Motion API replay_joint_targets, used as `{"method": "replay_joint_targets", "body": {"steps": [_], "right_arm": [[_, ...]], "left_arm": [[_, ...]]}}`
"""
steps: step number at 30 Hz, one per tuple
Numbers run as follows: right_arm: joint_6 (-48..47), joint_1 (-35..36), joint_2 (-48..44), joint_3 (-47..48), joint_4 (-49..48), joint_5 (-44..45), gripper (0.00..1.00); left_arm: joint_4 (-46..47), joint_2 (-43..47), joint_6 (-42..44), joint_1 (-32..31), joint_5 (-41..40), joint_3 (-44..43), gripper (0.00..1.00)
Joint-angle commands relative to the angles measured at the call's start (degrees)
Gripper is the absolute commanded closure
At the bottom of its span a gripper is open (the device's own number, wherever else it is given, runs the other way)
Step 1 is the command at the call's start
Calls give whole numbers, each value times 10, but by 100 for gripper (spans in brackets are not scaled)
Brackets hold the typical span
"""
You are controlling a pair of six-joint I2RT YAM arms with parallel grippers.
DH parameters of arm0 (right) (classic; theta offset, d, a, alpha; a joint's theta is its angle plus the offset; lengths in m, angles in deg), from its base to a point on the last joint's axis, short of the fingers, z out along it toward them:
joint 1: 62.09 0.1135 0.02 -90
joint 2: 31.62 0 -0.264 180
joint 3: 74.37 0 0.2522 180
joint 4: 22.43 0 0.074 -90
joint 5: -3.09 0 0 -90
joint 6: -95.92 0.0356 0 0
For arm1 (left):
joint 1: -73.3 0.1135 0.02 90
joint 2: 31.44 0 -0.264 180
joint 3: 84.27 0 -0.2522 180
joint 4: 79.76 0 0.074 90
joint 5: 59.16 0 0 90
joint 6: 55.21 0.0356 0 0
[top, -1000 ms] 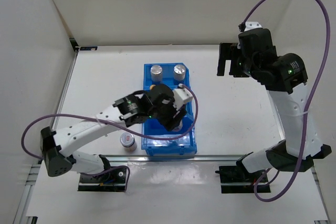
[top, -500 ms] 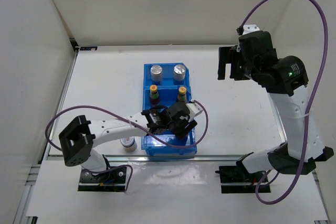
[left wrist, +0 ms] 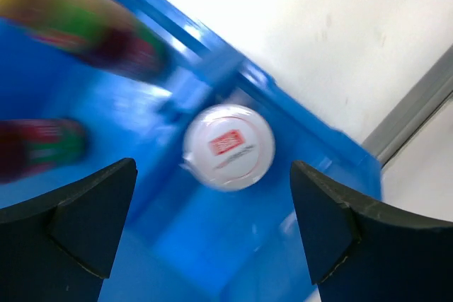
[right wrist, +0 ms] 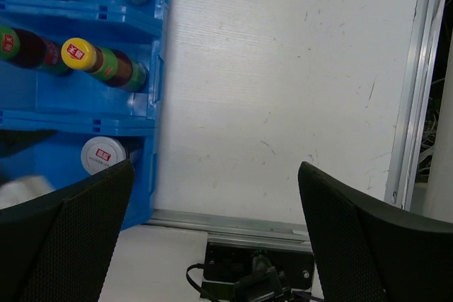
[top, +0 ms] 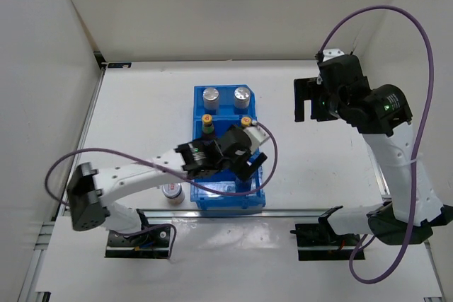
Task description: Organize the condiment bottles
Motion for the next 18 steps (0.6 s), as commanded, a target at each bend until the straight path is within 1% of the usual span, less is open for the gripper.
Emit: {"method": "replay_joint_targets", "body": {"steps": [1,2,3,4,5,6,7,8,9,10,11,13,14,15,16,18], "right_arm": [[-3,-1,-9,-13,79,-11,0],[-3,-1,-9,-21,79,-17,0],[-3,-1,-9,-21,72,-17,0],[-3,-1,-9,-27,66,-17,0],[-3,-1,-9,-27,66,-24,0],[-3,-1,-9,-27,66,-24,0],[-3,-1,-4,-34,66,-31,0],[-3,-1,-4,-34,60,-31,0],[-3,-1,-4,-34,60,-31,0],[-3,-1,2,-34,60,-38,0],[-3,-1,2,-34,60,-43,0],[-3,-1,7,-34,60,-43,0],[-3,-1,7,-34,60,-49,0],[-3,-1,13,-34,60,-49,0],[-3,-1,14,-34,60,-49,0],[-3,-1,14,-27,60,-54,0]], "left_arm": [[-86,122,24,0,-90,-73,0],[-103,143,24,0,-99,-79,0],[-121,188,16,0,-120,-85,0],[-157,210,8,0,-129,-85,0],[-177,233,0,0,-129,-78,0],[-198,277,-12,5,-143,-56,0],[-221,299,-56,5,-150,-41,0],[-265,319,-79,12,-156,-25,0],[-280,356,-98,18,-148,5,0],[-292,372,-139,29,-141,21,0],[-302,384,-162,35,-132,36,0],[-310,416,-222,42,-143,83,0],[-317,422,-268,48,-143,99,0],[-324,422,-298,48,-150,116,0],[-324,413,-298,53,-151,117,0],[-352,386,-357,60,-164,117,0]]}}
